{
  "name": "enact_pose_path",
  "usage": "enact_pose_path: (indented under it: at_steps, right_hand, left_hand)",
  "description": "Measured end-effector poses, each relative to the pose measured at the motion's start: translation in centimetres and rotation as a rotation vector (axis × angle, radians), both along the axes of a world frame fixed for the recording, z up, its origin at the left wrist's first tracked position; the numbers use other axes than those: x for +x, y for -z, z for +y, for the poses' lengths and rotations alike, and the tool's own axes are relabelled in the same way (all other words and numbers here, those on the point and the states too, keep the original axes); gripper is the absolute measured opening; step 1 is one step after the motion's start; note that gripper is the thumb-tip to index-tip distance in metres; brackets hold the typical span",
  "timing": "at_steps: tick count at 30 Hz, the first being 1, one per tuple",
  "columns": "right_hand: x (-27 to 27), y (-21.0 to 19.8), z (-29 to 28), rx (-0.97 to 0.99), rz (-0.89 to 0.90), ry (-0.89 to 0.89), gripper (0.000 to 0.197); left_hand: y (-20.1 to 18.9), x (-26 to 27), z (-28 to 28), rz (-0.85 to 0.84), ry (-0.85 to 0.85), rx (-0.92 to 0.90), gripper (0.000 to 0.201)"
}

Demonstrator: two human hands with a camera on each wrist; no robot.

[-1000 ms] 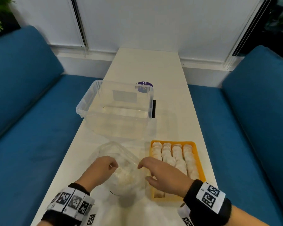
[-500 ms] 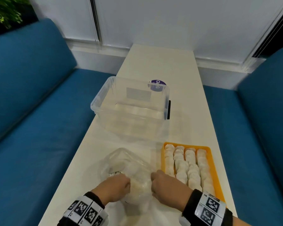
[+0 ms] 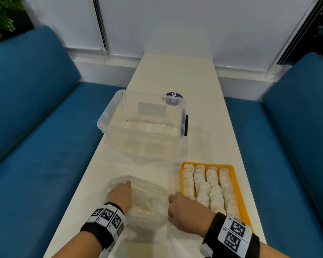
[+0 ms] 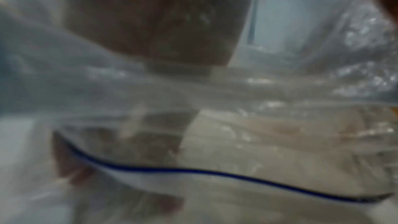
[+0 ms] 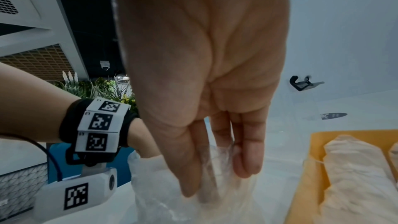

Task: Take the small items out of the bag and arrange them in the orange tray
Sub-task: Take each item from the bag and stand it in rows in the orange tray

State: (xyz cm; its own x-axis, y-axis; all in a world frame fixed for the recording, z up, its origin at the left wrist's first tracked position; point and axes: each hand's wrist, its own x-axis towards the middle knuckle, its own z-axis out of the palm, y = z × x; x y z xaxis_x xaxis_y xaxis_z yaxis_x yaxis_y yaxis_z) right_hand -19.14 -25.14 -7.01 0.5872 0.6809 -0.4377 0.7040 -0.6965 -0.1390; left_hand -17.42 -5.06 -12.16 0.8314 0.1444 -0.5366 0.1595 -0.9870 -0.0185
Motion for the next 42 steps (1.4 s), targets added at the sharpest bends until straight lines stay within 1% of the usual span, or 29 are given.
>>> enact_pose_path:
  at_steps: [3, 5, 6, 8, 9, 10, 11, 14, 15, 16, 18, 19, 21, 24, 26, 28, 29, 31, 33, 34, 36, 38, 40, 42]
  right_hand:
    - [0.2, 0.1, -0.1, 0.009, -0.019, 0.024, 0.034]
    - [0.4, 0.3, -0.1, 0.021, -0.034, 0.035, 0.035]
    - [0.5, 0.4, -0.2, 0.011, -0.044, 0.038, 0.036]
    - [0.4, 0.4, -0.2, 0.004, -0.044, 0.036, 0.036]
    - [0.4, 0.4, -0.2, 0.006, -0.036, 0.043, 0.035]
    - [0.4, 0.4, -0.3, 0.011, -0.024, 0.054, 0.035]
    - [0.3, 0.4, -0.3, 0.022, -0.014, 0.065, 0.035]
    - [0.5, 0.0, -0.4, 0.086, 0.033, 0.12, 0.034]
    - [0.6, -0.2, -0.5, 0.106, 0.056, 0.142, 0.033]
    - [0.6, -0.4, -0.5, 0.118, 0.077, 0.158, 0.032]
    - [0.7, -0.5, -0.7, 0.129, 0.094, 0.171, 0.032]
    - [0.7, -0.5, -0.8, 0.132, 0.092, 0.171, 0.032]
    - [0.5, -0.5, -0.8, 0.14, 0.092, 0.173, 0.031]
    - [0.0, -0.4, -0.8, 0.147, 0.101, 0.167, 0.03]
    - [-0.2, -0.4, -0.8, 0.163, 0.098, 0.161, 0.03]
    - [-0.4, -0.4, -0.8, 0.174, 0.092, 0.159, 0.031]
    - [-0.4, -0.3, -0.9, 0.179, 0.093, 0.162, 0.031]
    - [-0.4, -0.4, -1.1, 0.185, 0.098, 0.168, 0.031]
    - [-0.3, -0.5, -1.3, 0.177, 0.107, 0.162, 0.03]
    - [-0.2, -0.7, -1.4, 0.169, 0.114, 0.154, 0.03]
    - [-0.1, -1.0, -1.5, 0.191, 0.13, 0.152, 0.037]
    - [0.1, -1.4, -1.4, 0.305, 0.118, 0.196, 0.043]
    - [0.1, -1.6, -1.2, 0.452, 0.044, 0.217, 0.041]
    - [0.1, -1.7, -1.0, 0.552, -0.019, 0.195, 0.04]
  left_hand:
    - [0.1, 0.2, 0.5, -0.055, 0.09, 0.003, 0.05]
    - [-0.1, 0.0, 0.4, -0.089, 0.108, -0.028, 0.043]
    - [-0.1, -0.2, 0.3, -0.096, 0.107, -0.056, 0.038]
    - [-0.3, -0.4, 0.1, -0.121, 0.104, -0.142, 0.019]
    - [-0.5, -0.5, 0.0, -0.138, 0.088, -0.21, 0.011]
    - [-0.7, -0.6, 0.0, -0.153, 0.052, -0.299, 0.009]
    - [-1.0, -0.6, 0.0, -0.155, 0.004, -0.4, 0.01]
    - [-2.2, -0.9, 0.0, -0.109, -0.201, -0.804, 0.014]
    - [-2.7, -1.1, -0.2, -0.082, -0.262, -0.894, 0.016]
    - [-2.9, -1.2, -0.2, -0.087, -0.275, -0.921, 0.016]
    - [-2.9, -1.4, -0.2, -0.143, -0.173, -0.787, 0.009]
    - [-2.9, -1.5, -0.2, -0.135, -0.117, -0.705, 0.013]
    - [-2.6, -1.7, -0.7, -0.053, -0.019, -0.561, 0.023]
    - [-2.1, -2.0, -2.1, 0.078, 0.109, -0.4, 0.024]
    - [-1.8, -2.1, -2.9, 0.129, 0.137, -0.376, 0.019]
    - [-1.6, -2.2, -3.3, 0.136, 0.131, -0.37, 0.02]
    - [-1.5, -2.2, -3.3, 0.12, 0.125, -0.393, 0.018]
    - [-1.5, -2.2, -3.0, 0.063, 0.104, -0.467, 0.002]
    - [-1.6, -2.2, -2.3, 0.023, 0.008, -0.617, 0.011]
    - [-1.8, -2.2, -2.0, 0.015, -0.082, -0.718, 0.01]
    - [-2.6, -2.1, -1.5, -0.001, -0.222, -0.874, 0.012]
    - [-3.5, -2.0, -1.2, 0.009, -0.303, -0.988, 0.017]
    - [-4.6, -2.1, -1.1, 0.017, -0.34, -1.077, 0.025]
    - [-5.6, -2.4, -1.0, 0.017, -0.365, -1.15, 0.031]
